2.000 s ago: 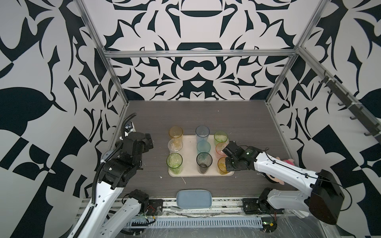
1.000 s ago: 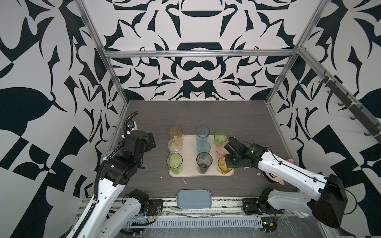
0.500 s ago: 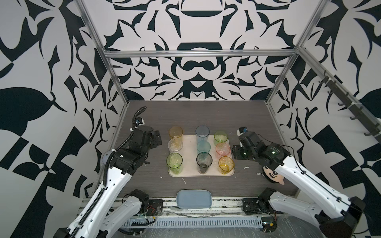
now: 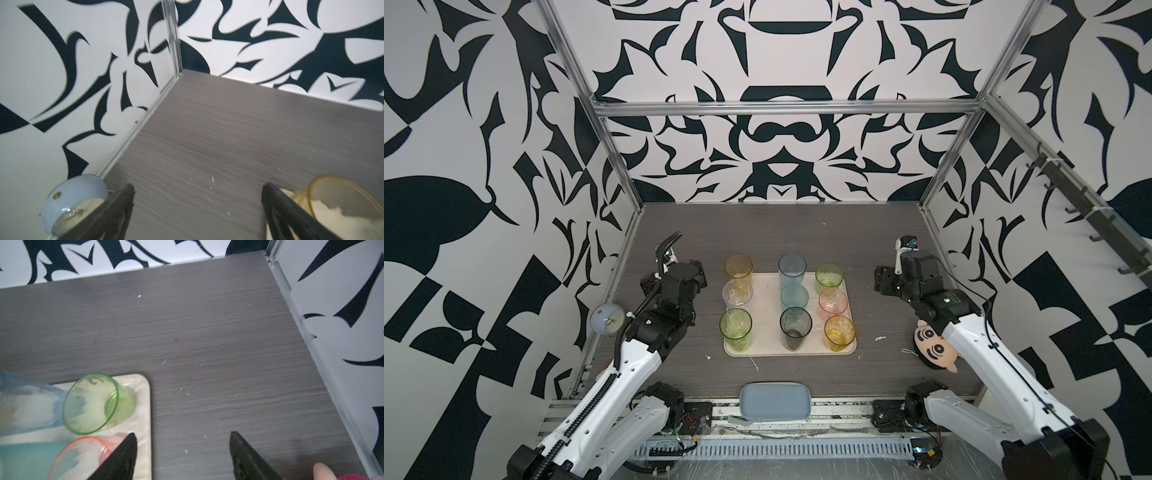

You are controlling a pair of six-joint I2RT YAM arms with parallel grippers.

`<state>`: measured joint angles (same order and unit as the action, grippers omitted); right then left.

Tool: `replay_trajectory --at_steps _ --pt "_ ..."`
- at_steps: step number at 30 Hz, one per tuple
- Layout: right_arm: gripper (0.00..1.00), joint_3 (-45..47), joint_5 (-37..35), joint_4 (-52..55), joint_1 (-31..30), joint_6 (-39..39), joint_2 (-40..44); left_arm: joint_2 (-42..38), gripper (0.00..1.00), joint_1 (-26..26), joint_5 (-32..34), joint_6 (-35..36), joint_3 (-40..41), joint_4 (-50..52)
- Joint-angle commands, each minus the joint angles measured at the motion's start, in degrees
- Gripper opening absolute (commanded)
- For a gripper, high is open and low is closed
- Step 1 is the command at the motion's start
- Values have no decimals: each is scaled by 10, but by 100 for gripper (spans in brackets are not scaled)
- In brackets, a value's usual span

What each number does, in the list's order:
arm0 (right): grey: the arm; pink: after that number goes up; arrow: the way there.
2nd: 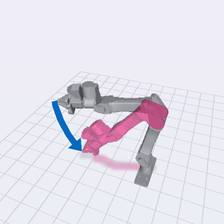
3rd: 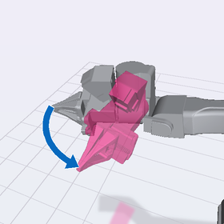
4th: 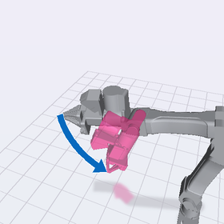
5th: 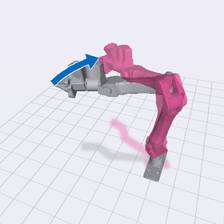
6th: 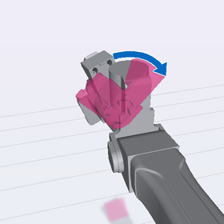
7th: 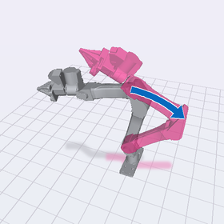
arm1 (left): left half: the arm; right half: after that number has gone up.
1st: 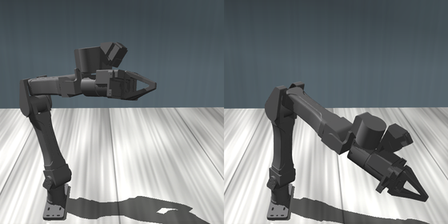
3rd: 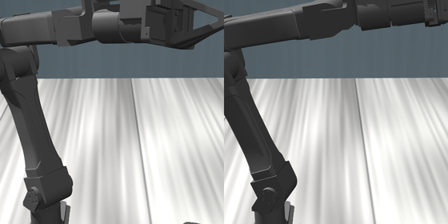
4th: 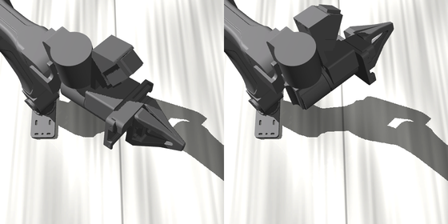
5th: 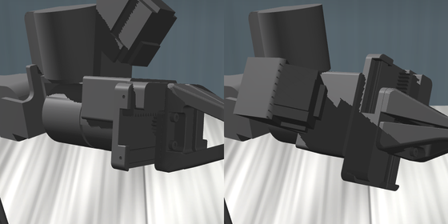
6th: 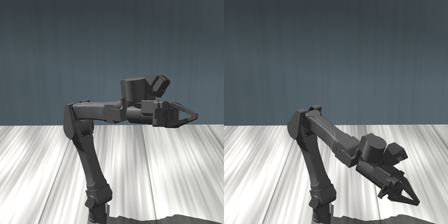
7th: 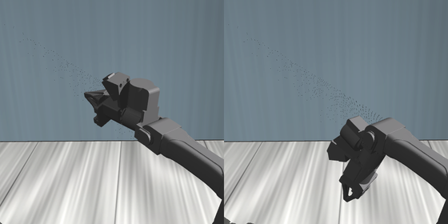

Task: Place the glasses into the tray
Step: Reset both arms

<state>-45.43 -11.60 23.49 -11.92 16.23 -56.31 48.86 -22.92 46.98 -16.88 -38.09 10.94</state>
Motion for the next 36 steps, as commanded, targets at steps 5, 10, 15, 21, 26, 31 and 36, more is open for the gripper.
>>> replay_trajectory --at_steps 5,10,15,21,26,31,36 --pt "85 63 -32 -213 64 -66 -44 48 100 139 -15 21 81 -200" --pt "95 135 -74 -343 85 -85 -80 108 100 196 -29 52 155 -348" --pt "95 209 -94 -492 93 -94 -127 177 99 227 -71 35 173 -395" --pt "92 221 -82 -599 95 -105 -229 237 99 232 -105 49 176 -469" --pt "87 176 -57 -554 98 -105 -265 296 99 243 -173 53 182 -553" --pt "89 219 -17 -665 98 -116 -285 349 99 243 -229 75 210 -670" --pt "98 237 42 -713 98 -133 -306 346 99 243 -253 78 225 -688"
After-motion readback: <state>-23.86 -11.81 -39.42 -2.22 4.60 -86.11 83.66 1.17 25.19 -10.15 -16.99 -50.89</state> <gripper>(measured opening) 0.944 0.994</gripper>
